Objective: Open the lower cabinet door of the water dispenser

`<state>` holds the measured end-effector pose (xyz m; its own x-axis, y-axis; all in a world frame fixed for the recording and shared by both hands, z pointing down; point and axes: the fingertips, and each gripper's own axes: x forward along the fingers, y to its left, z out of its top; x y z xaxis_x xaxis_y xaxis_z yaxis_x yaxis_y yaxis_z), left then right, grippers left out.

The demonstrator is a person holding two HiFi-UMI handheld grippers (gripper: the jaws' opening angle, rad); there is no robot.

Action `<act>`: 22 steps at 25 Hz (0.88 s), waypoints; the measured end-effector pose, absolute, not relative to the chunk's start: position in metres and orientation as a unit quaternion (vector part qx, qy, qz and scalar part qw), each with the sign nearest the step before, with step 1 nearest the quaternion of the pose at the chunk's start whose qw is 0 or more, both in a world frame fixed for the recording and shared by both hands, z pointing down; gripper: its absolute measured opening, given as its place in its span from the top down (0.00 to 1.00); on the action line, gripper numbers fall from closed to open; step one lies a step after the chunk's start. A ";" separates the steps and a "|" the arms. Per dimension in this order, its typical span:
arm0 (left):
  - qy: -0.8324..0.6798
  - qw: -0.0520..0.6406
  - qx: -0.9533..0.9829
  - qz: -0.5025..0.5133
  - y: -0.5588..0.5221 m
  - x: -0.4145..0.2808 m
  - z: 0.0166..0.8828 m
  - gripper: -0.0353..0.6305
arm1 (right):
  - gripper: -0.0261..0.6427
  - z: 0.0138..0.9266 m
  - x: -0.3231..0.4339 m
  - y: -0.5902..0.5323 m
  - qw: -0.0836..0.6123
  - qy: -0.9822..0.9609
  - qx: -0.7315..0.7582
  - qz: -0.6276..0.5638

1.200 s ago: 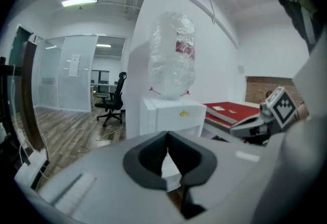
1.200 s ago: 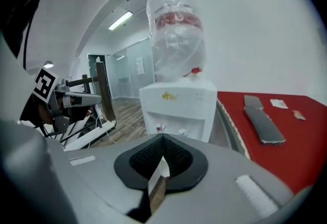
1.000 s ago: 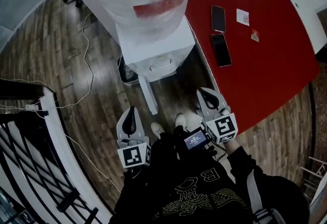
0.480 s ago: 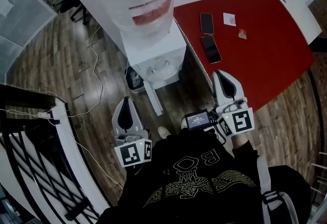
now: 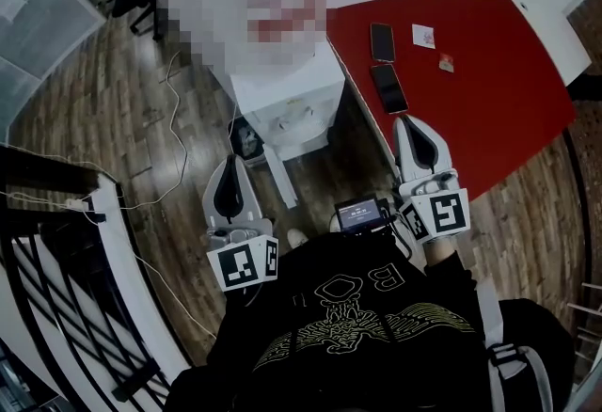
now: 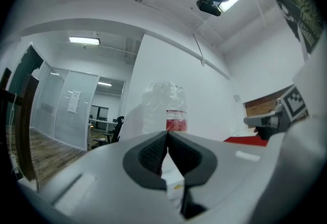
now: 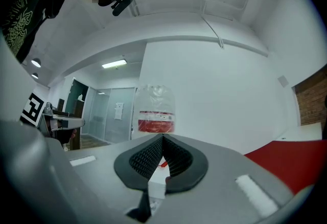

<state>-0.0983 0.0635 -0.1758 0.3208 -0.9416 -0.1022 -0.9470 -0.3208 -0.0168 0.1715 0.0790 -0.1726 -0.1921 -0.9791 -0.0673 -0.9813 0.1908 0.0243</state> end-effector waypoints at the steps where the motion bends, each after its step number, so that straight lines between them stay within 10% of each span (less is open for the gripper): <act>1: 0.582 0.036 -0.812 0.036 0.063 -0.098 -0.176 0.94 | 0.96 -0.173 0.170 0.078 0.019 0.773 -0.633 0.031; 22: 0.586 0.029 -0.809 0.024 0.061 -0.100 -0.165 0.94 | 0.96 -0.168 0.155 0.073 0.020 0.776 -0.630 0.027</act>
